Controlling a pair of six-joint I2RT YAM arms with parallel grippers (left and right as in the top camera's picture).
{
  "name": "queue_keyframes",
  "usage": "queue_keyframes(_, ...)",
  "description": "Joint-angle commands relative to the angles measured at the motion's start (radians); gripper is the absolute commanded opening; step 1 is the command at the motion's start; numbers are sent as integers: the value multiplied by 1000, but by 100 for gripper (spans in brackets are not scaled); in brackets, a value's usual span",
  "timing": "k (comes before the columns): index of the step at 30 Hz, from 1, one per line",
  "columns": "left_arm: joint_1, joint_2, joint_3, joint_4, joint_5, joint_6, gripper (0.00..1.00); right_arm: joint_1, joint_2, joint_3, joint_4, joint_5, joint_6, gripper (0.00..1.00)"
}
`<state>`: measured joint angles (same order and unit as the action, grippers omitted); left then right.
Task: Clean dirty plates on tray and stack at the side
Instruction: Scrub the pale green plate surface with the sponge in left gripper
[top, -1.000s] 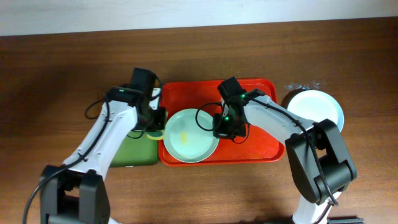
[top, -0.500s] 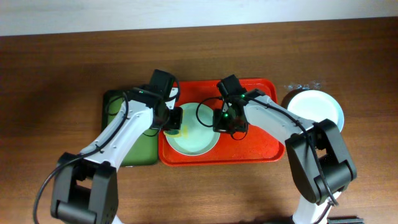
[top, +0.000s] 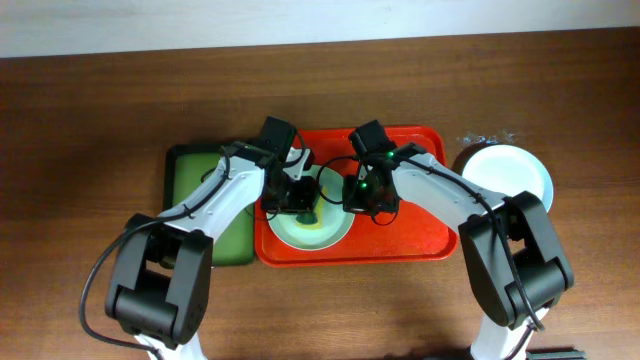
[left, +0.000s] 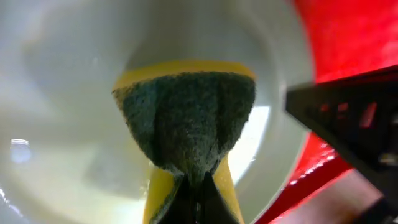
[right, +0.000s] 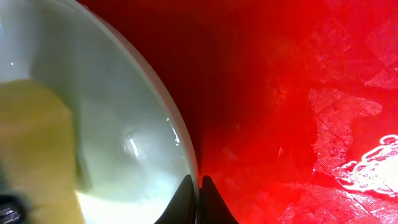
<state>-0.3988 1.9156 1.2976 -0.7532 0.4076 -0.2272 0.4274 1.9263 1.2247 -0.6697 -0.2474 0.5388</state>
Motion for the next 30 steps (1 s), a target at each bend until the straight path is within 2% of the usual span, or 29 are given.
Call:
queue_keyframes(1,39,-43,101,-29,-82,19,0,5,-7,2,0,20,5,4)
queue_keyframes(6,9,-46,69,-31,-301,19,0,5,-7,2,-3,20,5,4)
queue_keyframes(13,-14,54,-51,65,-292,-2,0,5,-7,2,-3,20,5,4)
queue_keyframes(15,-14,77,-51,45,-193,-11,0,5,-7,2,-4,20,5,4)
queue_keyframes(19,-14,77,-51,36,107,-3,0,7,-7,-1,-6,20,5,4)
queue_keyframes(22,-12,75,-32,34,223,-2,0,7,-7,-7,1,21,5,4)
queue_keyframes(24,-11,62,16,-12,236,14,0,7,-7,-8,2,21,5,4)
queue_keyframes(26,-11,23,76,-77,152,39,0,7,-7,-8,3,23,5,4)
queue_keyframes(30,-13,-38,96,-105,-269,38,0,7,-7,-8,6,24,5,4)
